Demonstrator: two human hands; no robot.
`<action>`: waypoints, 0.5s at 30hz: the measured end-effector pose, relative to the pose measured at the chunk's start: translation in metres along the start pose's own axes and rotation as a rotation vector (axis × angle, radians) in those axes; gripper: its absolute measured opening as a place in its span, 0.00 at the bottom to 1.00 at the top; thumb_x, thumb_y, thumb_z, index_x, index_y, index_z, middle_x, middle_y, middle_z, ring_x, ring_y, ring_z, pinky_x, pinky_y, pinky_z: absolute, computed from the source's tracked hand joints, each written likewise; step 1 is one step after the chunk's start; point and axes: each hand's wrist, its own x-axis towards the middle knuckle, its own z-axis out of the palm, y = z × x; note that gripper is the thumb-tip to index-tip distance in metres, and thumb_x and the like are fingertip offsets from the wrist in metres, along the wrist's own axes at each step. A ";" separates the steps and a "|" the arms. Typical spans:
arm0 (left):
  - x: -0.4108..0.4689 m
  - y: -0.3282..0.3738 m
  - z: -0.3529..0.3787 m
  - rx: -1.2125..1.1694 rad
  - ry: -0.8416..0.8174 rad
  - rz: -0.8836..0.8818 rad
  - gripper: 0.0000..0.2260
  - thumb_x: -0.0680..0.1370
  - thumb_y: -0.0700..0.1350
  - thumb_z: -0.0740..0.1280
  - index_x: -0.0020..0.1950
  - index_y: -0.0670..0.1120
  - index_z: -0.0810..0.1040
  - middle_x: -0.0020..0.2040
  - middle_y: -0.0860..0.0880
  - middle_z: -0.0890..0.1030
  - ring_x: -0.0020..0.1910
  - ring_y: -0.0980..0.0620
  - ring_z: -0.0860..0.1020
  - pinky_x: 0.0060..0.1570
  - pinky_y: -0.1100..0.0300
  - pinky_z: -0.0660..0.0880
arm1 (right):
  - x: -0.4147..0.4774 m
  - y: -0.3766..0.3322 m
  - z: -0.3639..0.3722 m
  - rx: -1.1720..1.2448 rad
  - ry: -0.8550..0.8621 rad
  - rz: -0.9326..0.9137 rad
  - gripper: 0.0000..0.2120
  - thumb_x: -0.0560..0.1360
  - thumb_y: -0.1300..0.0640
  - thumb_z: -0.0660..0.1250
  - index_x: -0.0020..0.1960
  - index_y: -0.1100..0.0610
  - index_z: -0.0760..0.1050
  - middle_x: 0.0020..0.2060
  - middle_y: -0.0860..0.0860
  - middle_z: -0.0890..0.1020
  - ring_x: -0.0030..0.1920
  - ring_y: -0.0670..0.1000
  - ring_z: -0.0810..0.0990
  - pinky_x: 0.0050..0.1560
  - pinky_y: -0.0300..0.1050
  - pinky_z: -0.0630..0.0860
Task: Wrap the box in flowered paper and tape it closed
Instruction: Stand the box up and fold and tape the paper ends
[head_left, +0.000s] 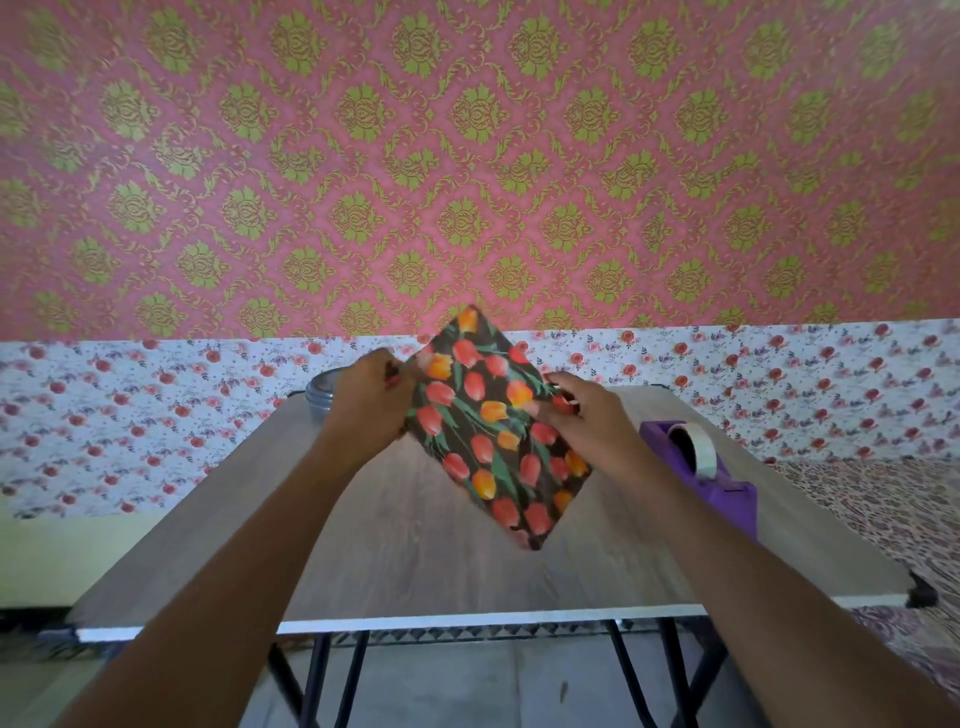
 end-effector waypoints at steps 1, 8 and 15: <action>-0.007 -0.006 0.001 -0.019 -0.006 -0.090 0.19 0.83 0.55 0.63 0.46 0.38 0.76 0.38 0.39 0.83 0.33 0.40 0.83 0.33 0.43 0.82 | 0.010 -0.002 0.000 -0.118 0.001 0.028 0.22 0.74 0.32 0.68 0.57 0.48 0.80 0.46 0.47 0.85 0.48 0.52 0.84 0.56 0.59 0.79; -0.037 -0.098 0.053 -0.120 0.002 -0.594 0.29 0.75 0.65 0.63 0.52 0.38 0.77 0.50 0.36 0.83 0.48 0.37 0.83 0.49 0.46 0.81 | 0.006 0.023 0.039 -0.215 -0.129 0.220 0.21 0.76 0.48 0.73 0.65 0.56 0.77 0.57 0.51 0.81 0.61 0.56 0.79 0.63 0.48 0.73; -0.058 -0.086 0.055 0.264 -0.078 -0.449 0.15 0.79 0.55 0.64 0.54 0.44 0.81 0.53 0.41 0.83 0.51 0.41 0.80 0.55 0.50 0.78 | -0.014 0.060 0.059 0.127 -0.103 0.296 0.27 0.80 0.49 0.69 0.77 0.51 0.68 0.74 0.52 0.73 0.71 0.55 0.74 0.70 0.51 0.72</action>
